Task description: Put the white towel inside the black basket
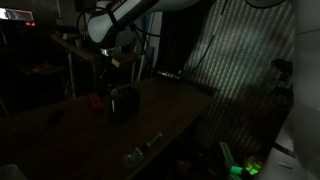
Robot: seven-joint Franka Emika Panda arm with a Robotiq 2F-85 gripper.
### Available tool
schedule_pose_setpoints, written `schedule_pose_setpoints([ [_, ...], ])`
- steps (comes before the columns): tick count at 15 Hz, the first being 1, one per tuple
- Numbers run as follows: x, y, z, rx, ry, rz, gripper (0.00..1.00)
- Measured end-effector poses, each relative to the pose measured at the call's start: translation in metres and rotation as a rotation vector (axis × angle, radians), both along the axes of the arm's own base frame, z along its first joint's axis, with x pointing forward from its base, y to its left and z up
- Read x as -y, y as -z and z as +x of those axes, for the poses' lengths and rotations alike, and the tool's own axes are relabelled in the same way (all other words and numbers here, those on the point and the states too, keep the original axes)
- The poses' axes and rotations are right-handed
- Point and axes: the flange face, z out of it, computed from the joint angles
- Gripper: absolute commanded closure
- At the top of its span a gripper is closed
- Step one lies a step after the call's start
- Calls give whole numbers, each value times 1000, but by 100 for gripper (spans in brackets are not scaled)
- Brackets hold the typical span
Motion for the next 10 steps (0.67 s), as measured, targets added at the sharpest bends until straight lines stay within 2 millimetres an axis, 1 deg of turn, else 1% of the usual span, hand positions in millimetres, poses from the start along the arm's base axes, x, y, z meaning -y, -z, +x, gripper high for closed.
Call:
schedule_pose_setpoints([
  [4,5,4,-1,-16,7,-4,98],
  [10,9,5,-1,-18,18,4,98],
])
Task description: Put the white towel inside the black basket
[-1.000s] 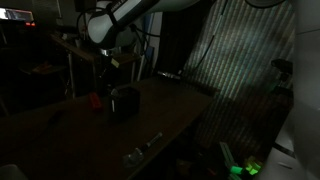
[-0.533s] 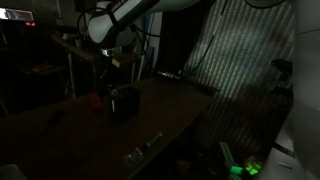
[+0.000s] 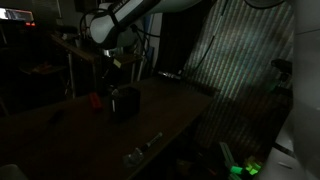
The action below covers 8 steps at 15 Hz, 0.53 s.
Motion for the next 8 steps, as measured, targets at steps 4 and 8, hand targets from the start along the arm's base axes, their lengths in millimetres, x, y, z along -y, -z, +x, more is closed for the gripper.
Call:
schedule_pose_setpoints([
  [4,0,0,-1,-4,2,3,98],
  [8,-1,0,-4,-12,2,3,98],
])
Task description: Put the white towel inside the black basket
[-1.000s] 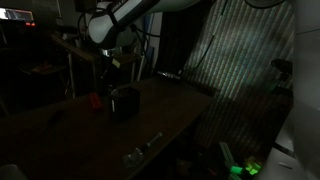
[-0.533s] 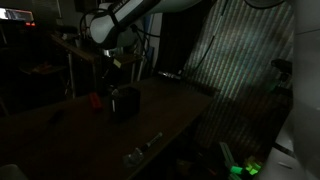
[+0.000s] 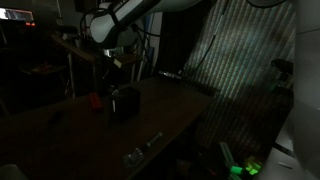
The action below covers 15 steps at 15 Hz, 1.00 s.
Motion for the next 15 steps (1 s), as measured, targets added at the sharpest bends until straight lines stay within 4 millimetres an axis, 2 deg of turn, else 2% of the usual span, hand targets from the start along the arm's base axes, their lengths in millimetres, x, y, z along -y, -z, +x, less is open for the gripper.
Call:
schedule_pose_setpoints([
  [15,0,0,-13,-17,7,9,98],
])
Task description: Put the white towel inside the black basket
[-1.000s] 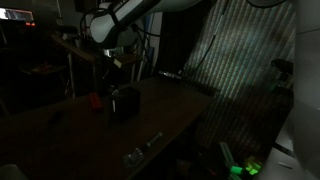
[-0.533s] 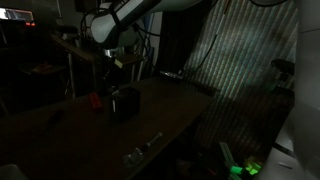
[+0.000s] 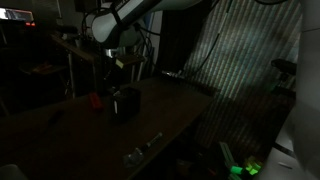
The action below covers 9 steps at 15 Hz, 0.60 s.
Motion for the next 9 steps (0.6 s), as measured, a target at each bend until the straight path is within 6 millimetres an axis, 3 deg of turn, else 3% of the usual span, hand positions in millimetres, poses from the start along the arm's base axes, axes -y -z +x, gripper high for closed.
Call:
schedule_pose_setpoints([
  [6,0,0,-11,-12,0,-1,97],
  [8,1,0,-14,-15,0,-2,78],
  [9,1,0,-16,-16,0,-2,78],
])
